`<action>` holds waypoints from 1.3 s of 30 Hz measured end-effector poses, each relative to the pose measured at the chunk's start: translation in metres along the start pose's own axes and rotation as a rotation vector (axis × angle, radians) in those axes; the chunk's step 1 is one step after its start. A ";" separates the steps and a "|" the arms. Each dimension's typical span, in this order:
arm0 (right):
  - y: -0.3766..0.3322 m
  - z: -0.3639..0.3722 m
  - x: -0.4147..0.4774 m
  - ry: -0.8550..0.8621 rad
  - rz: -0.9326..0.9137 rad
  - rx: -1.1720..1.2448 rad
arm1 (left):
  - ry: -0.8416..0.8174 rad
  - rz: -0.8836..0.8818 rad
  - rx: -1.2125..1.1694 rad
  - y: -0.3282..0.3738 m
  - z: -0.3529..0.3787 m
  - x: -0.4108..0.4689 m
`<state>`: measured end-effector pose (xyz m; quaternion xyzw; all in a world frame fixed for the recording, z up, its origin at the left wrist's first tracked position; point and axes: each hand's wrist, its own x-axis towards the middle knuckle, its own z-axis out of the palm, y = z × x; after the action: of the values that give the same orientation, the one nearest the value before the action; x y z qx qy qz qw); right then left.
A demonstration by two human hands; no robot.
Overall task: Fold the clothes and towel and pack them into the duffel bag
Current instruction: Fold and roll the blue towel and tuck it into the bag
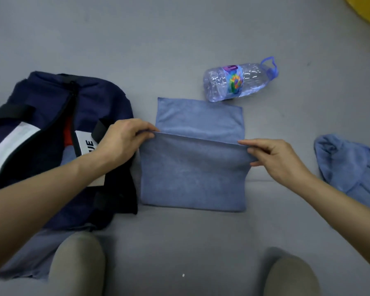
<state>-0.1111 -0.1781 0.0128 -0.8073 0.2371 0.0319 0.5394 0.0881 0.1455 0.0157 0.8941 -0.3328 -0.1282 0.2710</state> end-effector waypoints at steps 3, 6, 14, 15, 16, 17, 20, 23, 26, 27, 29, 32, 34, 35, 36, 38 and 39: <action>-0.008 -0.010 0.065 0.096 0.008 -0.013 | 0.058 -0.049 0.000 0.002 -0.006 0.052; -0.017 -0.012 0.119 0.212 0.013 -0.085 | 0.174 -0.140 0.053 0.003 -0.002 0.102; 0.038 0.048 0.083 -0.143 -0.125 -0.934 | 0.010 0.013 0.208 0.010 0.100 0.040; 0.046 0.055 0.071 -0.180 -0.152 -0.986 | -0.057 0.016 0.243 0.004 0.116 0.023; 0.054 0.060 0.061 -0.220 -0.170 -1.010 | -0.131 0.003 0.283 -0.003 0.130 0.006; 0.061 0.065 0.051 -0.264 -0.183 -1.030 | -0.196 -0.006 0.328 -0.008 0.141 -0.012; 0.080 0.069 0.027 -0.315 -0.227 -1.111 | -0.235 0.024 0.436 -0.017 0.153 -0.056; 0.096 0.067 0.004 -0.302 -0.272 -1.155 | -0.262 0.053 0.482 -0.016 0.151 -0.077; 0.105 0.067 -0.021 -0.297 -0.303 -1.176 | -0.309 0.099 0.533 -0.009 0.150 -0.098; 0.105 0.066 -0.029 -0.292 -0.310 -1.174 | -0.333 0.109 0.537 -0.004 0.149 -0.105; 0.105 0.068 -0.048 -0.278 -0.317 -1.156 | -0.398 0.104 0.506 0.005 0.140 -0.117; 0.110 0.073 -0.083 -0.318 -0.381 -1.146 | -0.519 0.176 0.496 0.013 0.116 -0.125; 0.116 0.072 -0.102 -0.368 -0.401 -1.157 | -0.528 0.259 0.543 0.017 0.095 -0.127; 0.119 0.069 -0.107 -0.379 -0.394 -1.163 | -0.538 0.279 0.561 0.018 0.087 -0.129; 0.121 0.067 -0.110 -0.385 -0.377 -1.162 | -0.558 0.291 0.577 0.017 0.079 -0.131; 0.122 0.065 -0.111 -0.384 -0.349 -1.161 | -0.588 0.294 0.624 0.013 0.071 -0.138; 0.123 0.066 -0.111 -0.382 -0.338 -1.158 | -0.558 0.313 0.625 0.012 0.069 -0.140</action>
<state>-0.2467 -0.1183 -0.0860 -0.9747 -0.0498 0.2131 0.0458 -0.0512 0.2039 -0.0276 0.8030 -0.5473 -0.2154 -0.0964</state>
